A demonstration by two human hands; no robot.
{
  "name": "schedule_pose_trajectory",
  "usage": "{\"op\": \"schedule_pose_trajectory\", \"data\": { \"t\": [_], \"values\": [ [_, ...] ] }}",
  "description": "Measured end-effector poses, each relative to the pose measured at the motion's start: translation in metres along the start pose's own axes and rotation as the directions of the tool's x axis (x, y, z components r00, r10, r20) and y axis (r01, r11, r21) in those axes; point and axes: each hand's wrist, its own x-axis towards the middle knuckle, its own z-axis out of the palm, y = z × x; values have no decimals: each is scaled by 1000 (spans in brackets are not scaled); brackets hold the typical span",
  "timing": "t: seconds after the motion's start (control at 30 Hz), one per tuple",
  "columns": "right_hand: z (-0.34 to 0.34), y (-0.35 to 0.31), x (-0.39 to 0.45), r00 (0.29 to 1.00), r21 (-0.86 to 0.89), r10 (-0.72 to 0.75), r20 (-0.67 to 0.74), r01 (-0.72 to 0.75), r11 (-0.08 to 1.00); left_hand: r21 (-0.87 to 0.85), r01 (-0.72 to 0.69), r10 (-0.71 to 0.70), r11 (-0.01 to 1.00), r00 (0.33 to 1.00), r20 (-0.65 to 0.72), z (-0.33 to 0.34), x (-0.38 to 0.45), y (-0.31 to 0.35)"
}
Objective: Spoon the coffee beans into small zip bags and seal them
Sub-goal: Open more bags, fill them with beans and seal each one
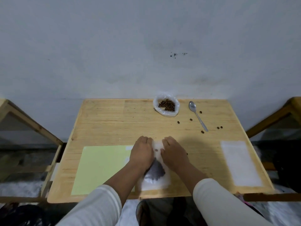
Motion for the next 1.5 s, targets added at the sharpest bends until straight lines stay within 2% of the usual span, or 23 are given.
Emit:
{"op": "schedule_pose_trajectory", "data": {
  "t": [0.07,0.13,0.23,0.3,0.37,0.5,0.7,0.8,0.9,1.0,1.2,1.37,1.5],
  "values": [
    [-11,9,-1,1000,-97,-26,-18,24,995,67,-83,87,994,994,-64,-4,12,11],
    [-22,24,-1,998,-145,-28,-63,19,989,126,-175,185,976,980,-69,-7,27,28],
    [-48,48,-9,978,-97,84,-192,-104,990,128,-253,268,959,957,-115,-16,43,59],
    [-55,72,-17,959,29,206,-197,-204,978,50,-290,293,956,950,-105,-15,53,79],
    [-59,99,-27,925,134,336,-179,-316,939,72,-358,364,931,926,-101,-9,64,100],
    [-61,150,-54,864,149,475,-165,-455,878,71,-438,443,896,892,-92,12,79,138],
    [-41,207,-95,806,117,584,-97,-573,811,75,-488,486,869,873,44,63,86,188],
    [-24,224,-110,792,118,607,-56,-599,792,53,-486,480,872,872,94,84,88,207],
    [-14,233,-121,780,141,624,47,-624,769,23,-471,455,882,863,220,105,95,223],
    [-10,239,-126,763,209,639,99,-644,736,-5,-382,367,924,885,287,113,99,236],
    [-2,246,-129,771,289,632,77,-624,726,-75,-346,354,935,919,175,111,101,250],
    [0,250,-130,759,320,650,51,-629,709,-62,-357,361,932,929,79,113,104,255],
    [0,255,-133,758,323,644,-104,-587,742,-214,-235,258,948,962,85,103,104,260]
  ]
}}
